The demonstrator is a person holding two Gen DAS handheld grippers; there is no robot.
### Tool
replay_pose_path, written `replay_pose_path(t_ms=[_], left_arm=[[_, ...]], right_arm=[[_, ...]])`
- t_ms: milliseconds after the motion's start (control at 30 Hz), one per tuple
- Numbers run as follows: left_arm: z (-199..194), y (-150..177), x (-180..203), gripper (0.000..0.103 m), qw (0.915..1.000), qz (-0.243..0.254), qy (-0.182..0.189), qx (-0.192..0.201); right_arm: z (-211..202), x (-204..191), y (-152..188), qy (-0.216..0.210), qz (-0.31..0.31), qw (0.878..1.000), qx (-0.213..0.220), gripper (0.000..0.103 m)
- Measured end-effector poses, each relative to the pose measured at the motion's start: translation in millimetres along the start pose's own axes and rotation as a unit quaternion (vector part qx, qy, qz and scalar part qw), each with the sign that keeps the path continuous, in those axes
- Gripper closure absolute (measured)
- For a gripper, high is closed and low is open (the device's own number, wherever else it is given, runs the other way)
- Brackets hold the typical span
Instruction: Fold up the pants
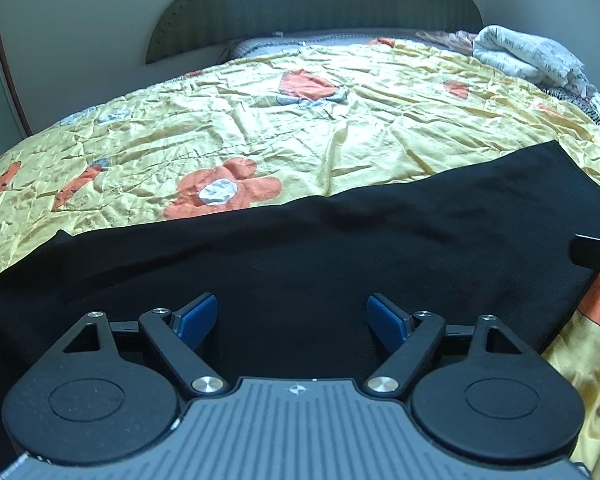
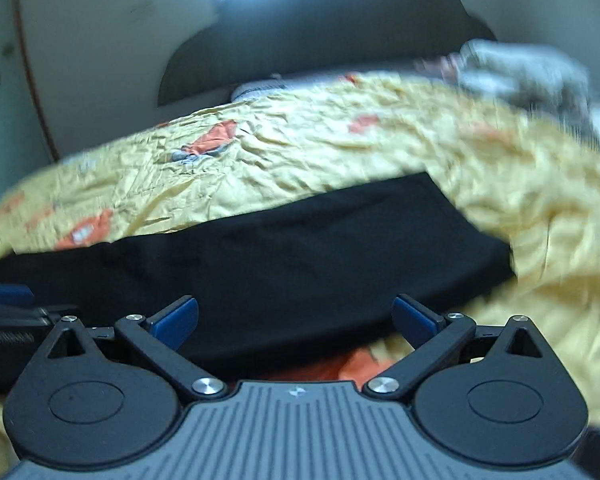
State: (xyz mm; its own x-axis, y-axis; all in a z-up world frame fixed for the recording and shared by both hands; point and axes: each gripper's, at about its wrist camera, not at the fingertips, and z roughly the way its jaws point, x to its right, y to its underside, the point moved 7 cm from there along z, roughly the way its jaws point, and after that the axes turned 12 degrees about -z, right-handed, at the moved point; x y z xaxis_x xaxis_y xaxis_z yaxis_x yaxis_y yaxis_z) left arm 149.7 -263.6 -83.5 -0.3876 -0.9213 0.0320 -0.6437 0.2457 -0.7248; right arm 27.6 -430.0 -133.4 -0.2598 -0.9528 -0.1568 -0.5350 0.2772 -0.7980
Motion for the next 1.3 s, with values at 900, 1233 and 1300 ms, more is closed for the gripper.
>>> replay_pose_path(t_ms=[900, 1233, 1300], left_arm=[[2, 13, -14, 0.001, 0.9976, -0.051, 0.01, 0.045], [1, 13, -14, 0.001, 0.9976, -0.051, 0.01, 0.046], [1, 13, -14, 0.001, 0.9976, -0.052, 0.01, 0.046]], right_arm=[[34, 85, -17, -0.013, 0.298, 0.949, 0.106, 0.0], [45, 91, -17, 0.027, 0.254, 0.958, 0.129, 0.047], [44, 102, -8, 0.032, 0.285, 0.95, 0.126, 0.074]])
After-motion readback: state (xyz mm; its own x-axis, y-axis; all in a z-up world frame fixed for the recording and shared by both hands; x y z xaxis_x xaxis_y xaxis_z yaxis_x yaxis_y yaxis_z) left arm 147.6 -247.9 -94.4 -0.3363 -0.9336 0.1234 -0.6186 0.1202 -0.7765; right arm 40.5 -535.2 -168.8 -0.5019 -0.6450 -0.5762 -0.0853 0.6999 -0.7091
